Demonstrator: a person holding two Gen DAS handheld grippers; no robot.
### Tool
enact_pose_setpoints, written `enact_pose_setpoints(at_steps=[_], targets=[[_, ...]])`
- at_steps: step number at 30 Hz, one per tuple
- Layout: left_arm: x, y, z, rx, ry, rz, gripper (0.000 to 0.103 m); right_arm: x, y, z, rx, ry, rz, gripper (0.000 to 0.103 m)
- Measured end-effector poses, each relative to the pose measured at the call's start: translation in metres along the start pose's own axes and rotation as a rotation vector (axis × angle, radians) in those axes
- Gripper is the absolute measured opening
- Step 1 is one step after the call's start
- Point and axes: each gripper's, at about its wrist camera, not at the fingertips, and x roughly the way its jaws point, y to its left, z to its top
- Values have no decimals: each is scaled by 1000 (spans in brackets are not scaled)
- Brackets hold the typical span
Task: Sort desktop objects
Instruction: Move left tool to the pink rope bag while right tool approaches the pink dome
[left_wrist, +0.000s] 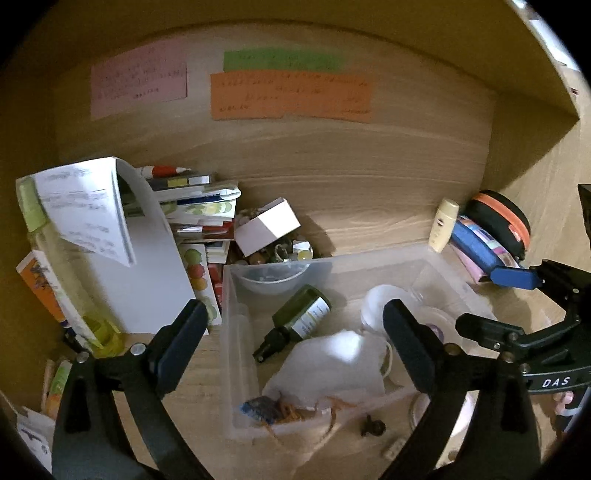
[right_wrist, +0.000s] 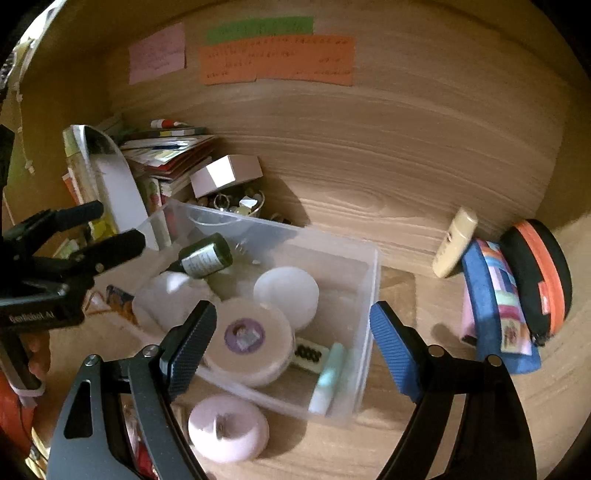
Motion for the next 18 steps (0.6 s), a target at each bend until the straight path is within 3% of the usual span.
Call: enact_pose_setpoints(at_steps=[13,18], targets=[[-37,-2,-41,23,60,-6,98,-23,11,-42,-52,2,16,83],[-41,-8,-63,-6,129,-32,98,-14,9,-60,-48,44,27,84]])
